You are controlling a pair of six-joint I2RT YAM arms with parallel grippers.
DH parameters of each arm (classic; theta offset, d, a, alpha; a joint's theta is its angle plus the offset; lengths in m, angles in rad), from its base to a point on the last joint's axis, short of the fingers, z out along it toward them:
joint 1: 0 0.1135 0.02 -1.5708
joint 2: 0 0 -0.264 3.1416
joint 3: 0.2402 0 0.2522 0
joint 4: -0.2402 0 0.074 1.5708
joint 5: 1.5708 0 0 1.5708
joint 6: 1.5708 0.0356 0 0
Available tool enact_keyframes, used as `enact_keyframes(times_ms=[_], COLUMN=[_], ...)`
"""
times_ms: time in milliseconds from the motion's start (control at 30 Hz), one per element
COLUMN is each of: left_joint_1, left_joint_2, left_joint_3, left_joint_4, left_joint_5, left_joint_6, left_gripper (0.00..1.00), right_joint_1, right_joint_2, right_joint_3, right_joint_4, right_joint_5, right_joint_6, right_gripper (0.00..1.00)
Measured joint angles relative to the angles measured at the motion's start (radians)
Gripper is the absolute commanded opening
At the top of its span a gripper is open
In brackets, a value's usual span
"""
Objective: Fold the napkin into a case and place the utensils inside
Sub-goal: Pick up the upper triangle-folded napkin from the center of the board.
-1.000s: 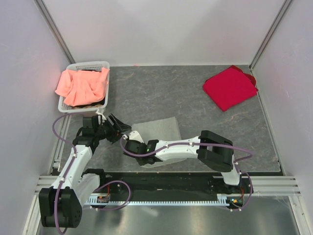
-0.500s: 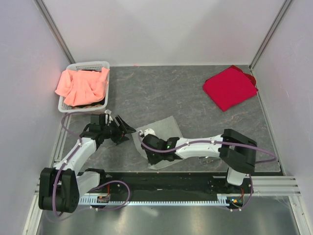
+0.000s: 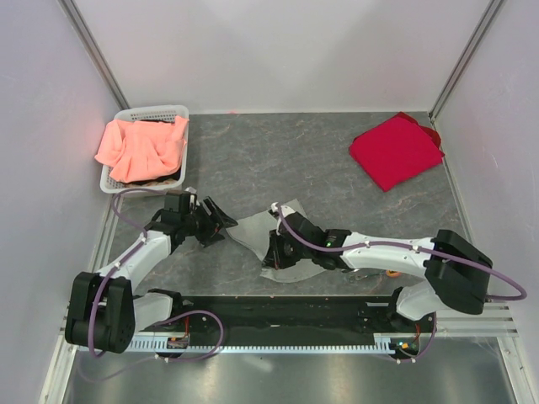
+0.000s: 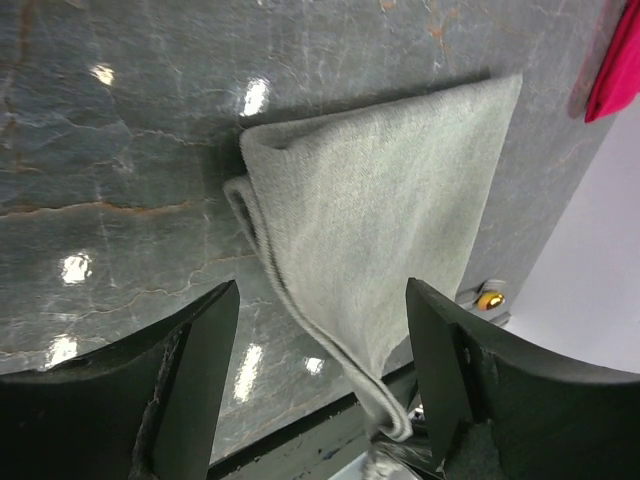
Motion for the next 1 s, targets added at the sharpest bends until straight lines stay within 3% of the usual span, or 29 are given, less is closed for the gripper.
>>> enact_keyframes(times_ms=[333, 633, 733, 767, 867, 1000], left_joint_1=[-0.035, -0.073, -0.080, -0.082, -0.086, -0.097], left_joint_2=[0.088, 0.182, 0.218, 0.231, 0.249, 0.233], left_joint_3=[0.005, 0.061, 0.079, 0.081, 0.082, 0.087], left_joint_4=[0.023, 0.070, 0.094, 0.102, 0.114, 0.116], left_joint_5=[-0.020, -0.056, -0.056, -0.053, -0.047, -0.046], left_joint_6=[-0.026, -0.041, -0.041, -0.040, -0.039, -0.033], left_gripper=[0.74, 0.67, 0.55, 0.42, 0.27, 0.14], right_joint_1=[-0.056, -0.082, -0.093, -0.098, -0.113, -0.135], right_joint_2=[-0.069, -0.104, -0.128, -0.137, -0.161, -0.197], right_joint_3=[-0.095, -0.172, -0.193, -0.199, -0.219, -0.265], right_joint_4=[0.104, 0.176, 0.194, 0.199, 0.214, 0.251], right_joint_5=[-0.074, -0.120, -0.131, -0.136, -0.149, -0.171], right_joint_6=[0.052, 0.087, 0.097, 0.099, 0.106, 0.128], right_gripper=[0.00, 0.00, 0.00, 0.00, 0.00, 0.00])
